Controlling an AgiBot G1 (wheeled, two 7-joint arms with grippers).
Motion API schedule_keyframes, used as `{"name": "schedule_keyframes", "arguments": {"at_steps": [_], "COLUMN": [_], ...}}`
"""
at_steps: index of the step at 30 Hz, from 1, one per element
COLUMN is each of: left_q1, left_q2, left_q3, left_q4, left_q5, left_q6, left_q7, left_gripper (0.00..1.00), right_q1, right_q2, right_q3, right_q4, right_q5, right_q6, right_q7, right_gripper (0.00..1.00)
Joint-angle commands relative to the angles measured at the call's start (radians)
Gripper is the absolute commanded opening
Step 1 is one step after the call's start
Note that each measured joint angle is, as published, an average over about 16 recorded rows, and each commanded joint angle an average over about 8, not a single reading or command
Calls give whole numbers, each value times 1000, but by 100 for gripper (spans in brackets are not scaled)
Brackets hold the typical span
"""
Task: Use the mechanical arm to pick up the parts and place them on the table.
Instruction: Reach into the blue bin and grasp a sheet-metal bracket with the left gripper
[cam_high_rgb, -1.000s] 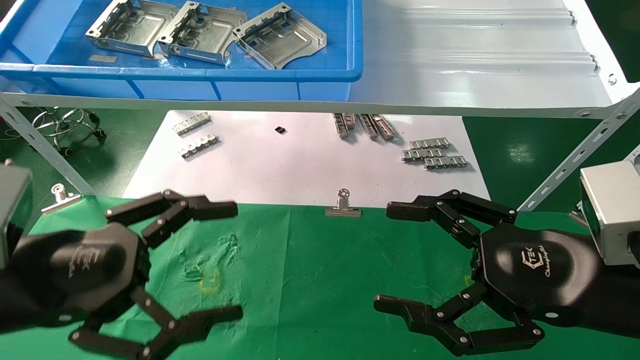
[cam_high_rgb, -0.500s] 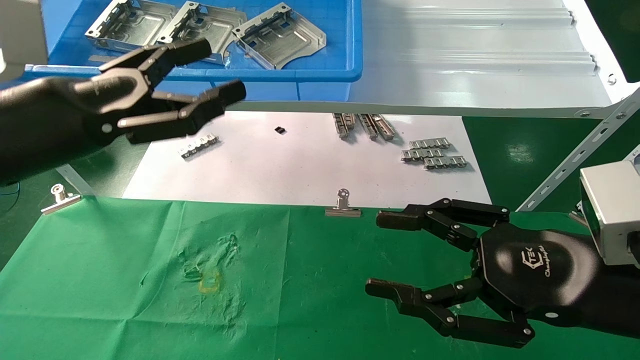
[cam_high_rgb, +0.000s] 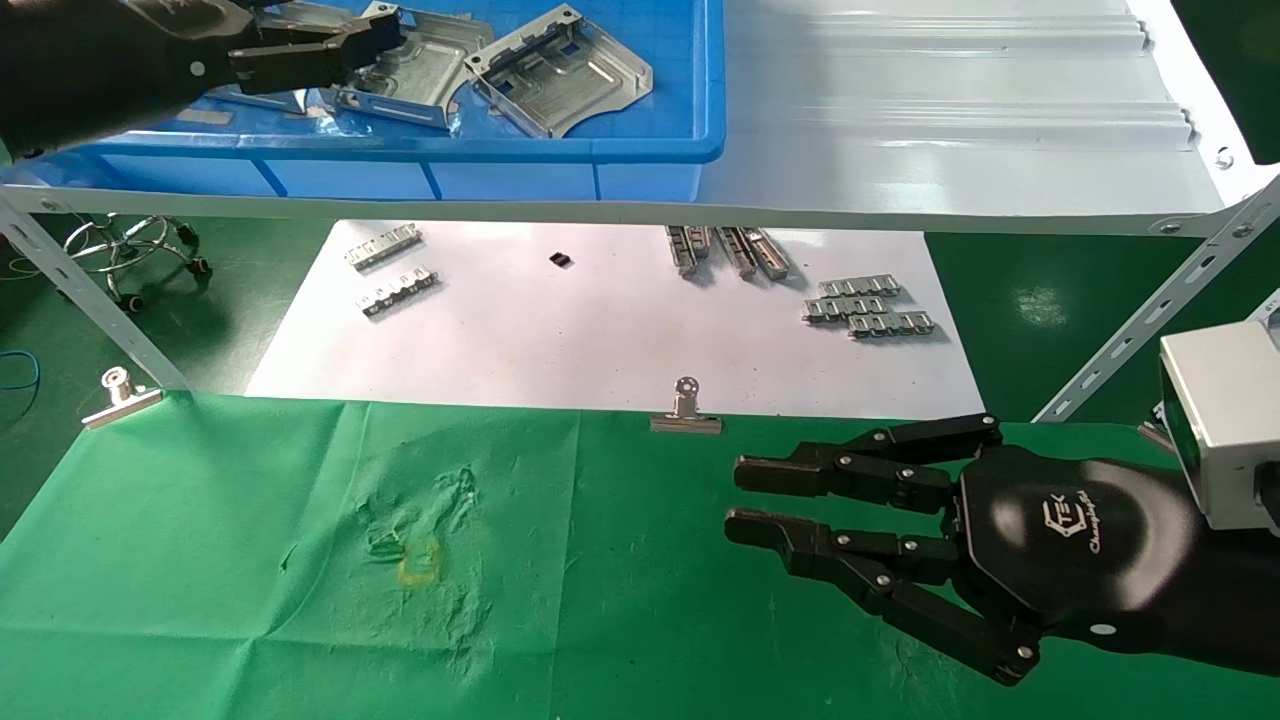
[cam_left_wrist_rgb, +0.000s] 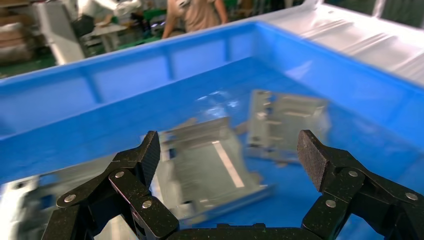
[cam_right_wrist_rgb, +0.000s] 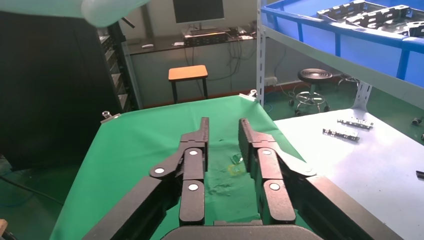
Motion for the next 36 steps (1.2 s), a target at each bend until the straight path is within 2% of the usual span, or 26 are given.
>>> {"name": "schedule_keyframes", "arguments": {"at_steps": [1,8,14,16,17,22,24,25,36], "left_q1": [-52,-204,-281,-295,-300,-311,-312,-313,-321], "left_q2": [16,83,125,137,143,167,173,176,196], "left_q3": [18,51,61,61,61,60,58,57,63], "left_q4": [65,320,478,517,534,597,611,617,672], "left_q5": [38,115,144,148,150,152,151,150,161], "left_q6": [-4,-45,-101,-126,-139,-195,-213,-221,-282], "left_q7": [9,96,168,190,200,246,265,274,326], "left_gripper": [100,100,99,87,77,15,2,0,0], "right_q1": [0,0,0,0,0,0,0,0,0], "right_q2": [0,0,0,0,0,0,0,0,0], "right_q3": [0,0,0,0,0,0,0,0,0], "right_q4": [0,0,0,0,0,0,0,0,0], "right_q5": [0,0,0,0,0,0,0,0,0], "right_q6": [0,0,0,0,0,0,0,0,0], "right_q7": [0,0,0,0,0,0,0,0,0], "right_gripper": [0,0,0,0,0,0,0,0,0]}}
